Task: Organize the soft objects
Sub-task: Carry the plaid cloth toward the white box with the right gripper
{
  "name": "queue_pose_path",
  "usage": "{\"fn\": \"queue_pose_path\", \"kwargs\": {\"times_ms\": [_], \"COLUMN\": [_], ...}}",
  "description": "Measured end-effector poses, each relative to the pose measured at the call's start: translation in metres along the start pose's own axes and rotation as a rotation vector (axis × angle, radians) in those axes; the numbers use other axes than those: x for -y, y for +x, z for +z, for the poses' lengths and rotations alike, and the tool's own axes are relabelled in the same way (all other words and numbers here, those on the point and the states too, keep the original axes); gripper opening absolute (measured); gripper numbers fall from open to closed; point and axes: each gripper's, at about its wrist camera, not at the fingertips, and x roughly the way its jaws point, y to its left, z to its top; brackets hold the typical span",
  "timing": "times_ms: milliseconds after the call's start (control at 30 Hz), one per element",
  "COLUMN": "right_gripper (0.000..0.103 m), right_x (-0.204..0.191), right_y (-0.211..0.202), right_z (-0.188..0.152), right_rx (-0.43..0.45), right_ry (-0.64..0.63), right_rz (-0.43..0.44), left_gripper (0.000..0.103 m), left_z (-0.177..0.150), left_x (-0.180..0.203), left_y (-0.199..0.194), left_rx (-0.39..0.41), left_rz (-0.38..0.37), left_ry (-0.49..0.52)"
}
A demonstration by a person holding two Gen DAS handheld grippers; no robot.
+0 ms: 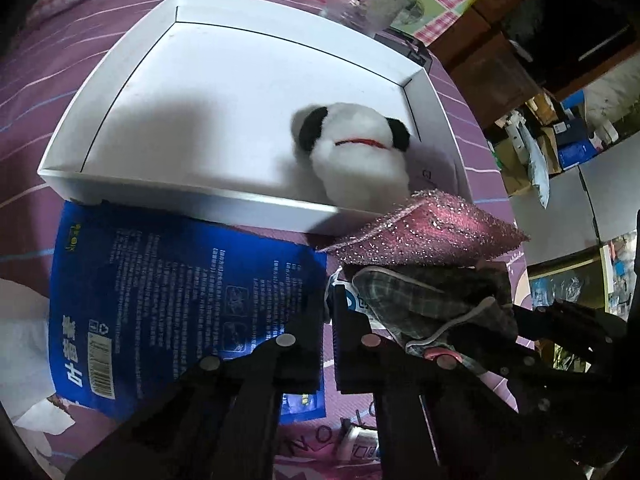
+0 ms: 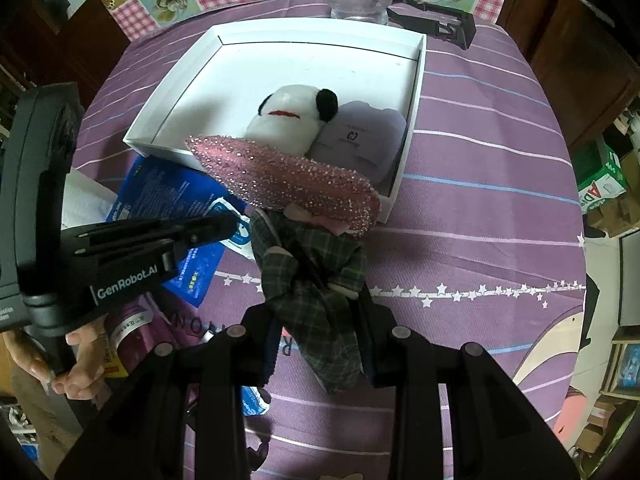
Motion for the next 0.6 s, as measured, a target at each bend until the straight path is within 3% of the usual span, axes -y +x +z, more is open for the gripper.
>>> {"fn": "queue_pose_path", "kwargs": {"times_ms": [167, 367, 600], "right_gripper": [0.034, 0.034, 0.034], "right_x": [-0.007, -0.017, -0.030], "right_y": [-0.013, -0.036, -0.063], "right_z": [-0.003, -0.009, -0.014], "right_rx": [0.033, 0.097, 0.174], "right_ry": [-0.023, -0.051, -0.078], "right_rz": [0.007, 0.052, 0.169], "left_gripper": [0.001, 0.001, 0.001], "left_z": [0.000, -0.002, -0.006], "left_x": [-0.002, -0.010, -0.011], "left_y": [-0.014, -0.052, -0.095], "left_rx": [0.026, 0.089, 0.179], "left_rz": [0.024, -0.004, -0.016], "left_ry": [-0.001, -0.011, -0.009]}}
